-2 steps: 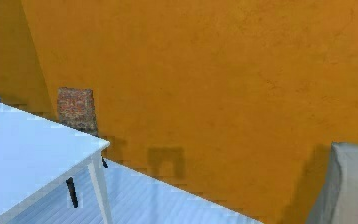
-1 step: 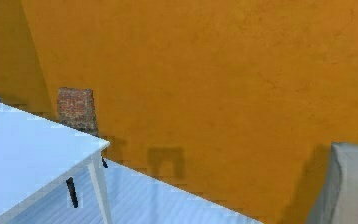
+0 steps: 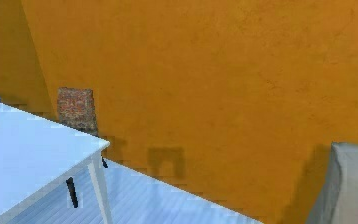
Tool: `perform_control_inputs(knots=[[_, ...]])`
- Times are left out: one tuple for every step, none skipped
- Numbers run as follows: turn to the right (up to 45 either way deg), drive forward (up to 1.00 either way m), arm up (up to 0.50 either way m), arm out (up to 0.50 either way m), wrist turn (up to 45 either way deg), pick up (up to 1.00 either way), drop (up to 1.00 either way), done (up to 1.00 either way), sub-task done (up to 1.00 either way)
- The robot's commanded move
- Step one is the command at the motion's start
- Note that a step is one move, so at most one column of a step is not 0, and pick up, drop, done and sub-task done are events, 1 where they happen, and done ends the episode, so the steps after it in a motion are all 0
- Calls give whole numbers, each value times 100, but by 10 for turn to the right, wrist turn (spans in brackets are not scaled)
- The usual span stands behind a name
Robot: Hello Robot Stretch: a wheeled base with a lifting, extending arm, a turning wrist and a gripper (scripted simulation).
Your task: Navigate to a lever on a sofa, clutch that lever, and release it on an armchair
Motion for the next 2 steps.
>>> perform_control_inputs(knots=[[0, 0, 0, 34, 0, 0, 0, 0, 0], [0, 0, 0, 0, 450, 0, 0, 0, 0]])
